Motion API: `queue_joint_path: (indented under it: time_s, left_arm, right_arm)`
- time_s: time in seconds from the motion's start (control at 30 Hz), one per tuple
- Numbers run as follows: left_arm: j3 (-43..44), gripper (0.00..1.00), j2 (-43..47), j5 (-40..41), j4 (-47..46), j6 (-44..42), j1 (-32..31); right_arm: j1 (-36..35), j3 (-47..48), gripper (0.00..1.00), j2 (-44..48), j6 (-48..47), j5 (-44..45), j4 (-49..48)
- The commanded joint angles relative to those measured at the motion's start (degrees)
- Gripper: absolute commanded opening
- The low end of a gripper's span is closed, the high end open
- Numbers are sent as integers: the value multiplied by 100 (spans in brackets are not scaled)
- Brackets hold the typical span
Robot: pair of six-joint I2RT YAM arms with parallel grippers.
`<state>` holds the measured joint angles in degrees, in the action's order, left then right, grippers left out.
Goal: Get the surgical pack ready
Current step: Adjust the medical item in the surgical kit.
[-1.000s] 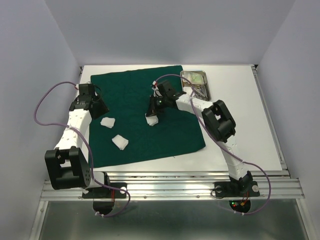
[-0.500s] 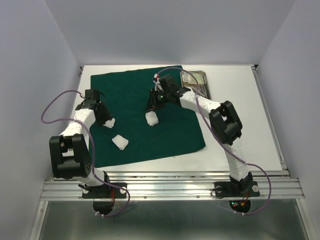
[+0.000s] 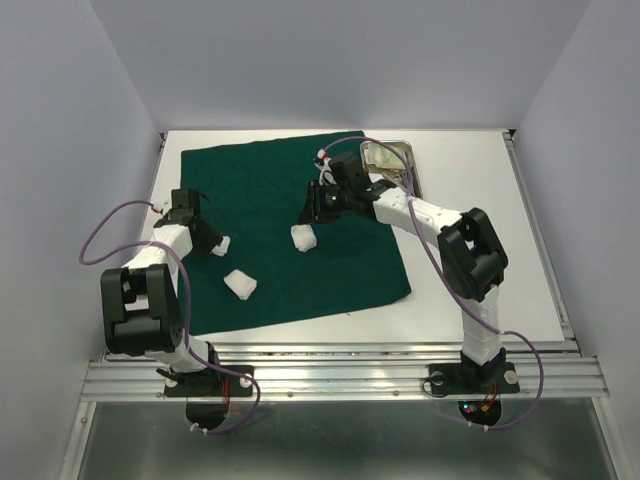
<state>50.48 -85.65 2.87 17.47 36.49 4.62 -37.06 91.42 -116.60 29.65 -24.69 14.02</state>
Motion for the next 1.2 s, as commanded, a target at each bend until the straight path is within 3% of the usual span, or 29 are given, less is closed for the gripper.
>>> queue_joint_path:
  time_s: [0.0,0.1,0.37,1.17]
  left_arm:
    - [-345,40,206,29,-727,446,47]
    - [-486,40,145,20,-1070,596,48]
    - [-644,40,268,178,-1141,711,56]
    - [-689,39,-488,345,-1229,948,65]
  right_arm:
    - [14,-194,33,401,-161,-63,-286]
    - [14,-273,33,471,-196,-63,-277]
    - [14,-344,34,489,-223,-80,-277]
    - [14,-361,35,515,-258,69,-198]
